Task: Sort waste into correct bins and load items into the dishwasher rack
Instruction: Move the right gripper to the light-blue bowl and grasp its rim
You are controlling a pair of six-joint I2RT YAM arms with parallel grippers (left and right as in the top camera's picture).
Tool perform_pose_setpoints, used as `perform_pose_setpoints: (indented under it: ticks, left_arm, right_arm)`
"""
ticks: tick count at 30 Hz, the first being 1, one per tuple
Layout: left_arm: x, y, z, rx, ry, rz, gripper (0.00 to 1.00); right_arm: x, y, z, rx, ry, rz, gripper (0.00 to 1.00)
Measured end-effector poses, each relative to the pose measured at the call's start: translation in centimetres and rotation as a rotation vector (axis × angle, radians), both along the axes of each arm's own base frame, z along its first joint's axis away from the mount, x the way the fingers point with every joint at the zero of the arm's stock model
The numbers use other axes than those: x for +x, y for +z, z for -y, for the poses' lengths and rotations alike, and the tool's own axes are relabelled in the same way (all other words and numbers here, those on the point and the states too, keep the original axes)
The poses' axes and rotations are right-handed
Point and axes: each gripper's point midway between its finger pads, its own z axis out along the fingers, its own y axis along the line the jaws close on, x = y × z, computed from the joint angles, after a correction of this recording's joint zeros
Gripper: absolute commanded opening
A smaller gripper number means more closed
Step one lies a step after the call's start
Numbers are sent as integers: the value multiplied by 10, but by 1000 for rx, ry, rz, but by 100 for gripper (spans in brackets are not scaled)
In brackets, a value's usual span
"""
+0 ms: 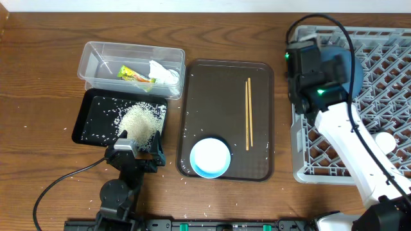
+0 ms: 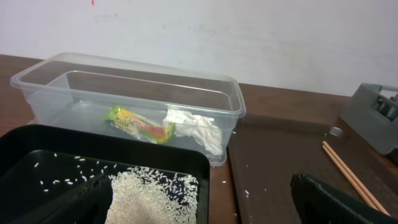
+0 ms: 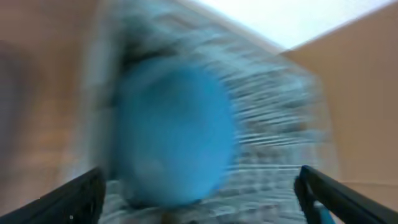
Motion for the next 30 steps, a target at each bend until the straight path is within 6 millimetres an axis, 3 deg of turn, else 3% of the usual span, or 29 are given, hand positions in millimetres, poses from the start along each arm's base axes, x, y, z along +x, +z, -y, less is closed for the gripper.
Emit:
perform_pose_setpoints:
  ticks: [3,7,12,18,21,30]
  left_arm:
    - [0,0,0,0,0,0,94]
    - [0,0,0,0,0,0,94]
    - [0,0,0,0,0,0,94]
    - [0,0,0,0,0,0,94]
    - [0,0,0,0,0,0,94]
    - [0,0,0,0,0,0,94]
  right_arm:
    - [-13,-29,-48,281,94,-105,76]
    - [-37,-51,-116,588,208,-255,75]
    - [-82,-93,-188,762,284,-511,70]
    - [-111,-159,-219,803,232,-738,48]
    - [-124,-181,-225,831,233,-834,52]
    - [-136,-165,-228,840,342,-867,56]
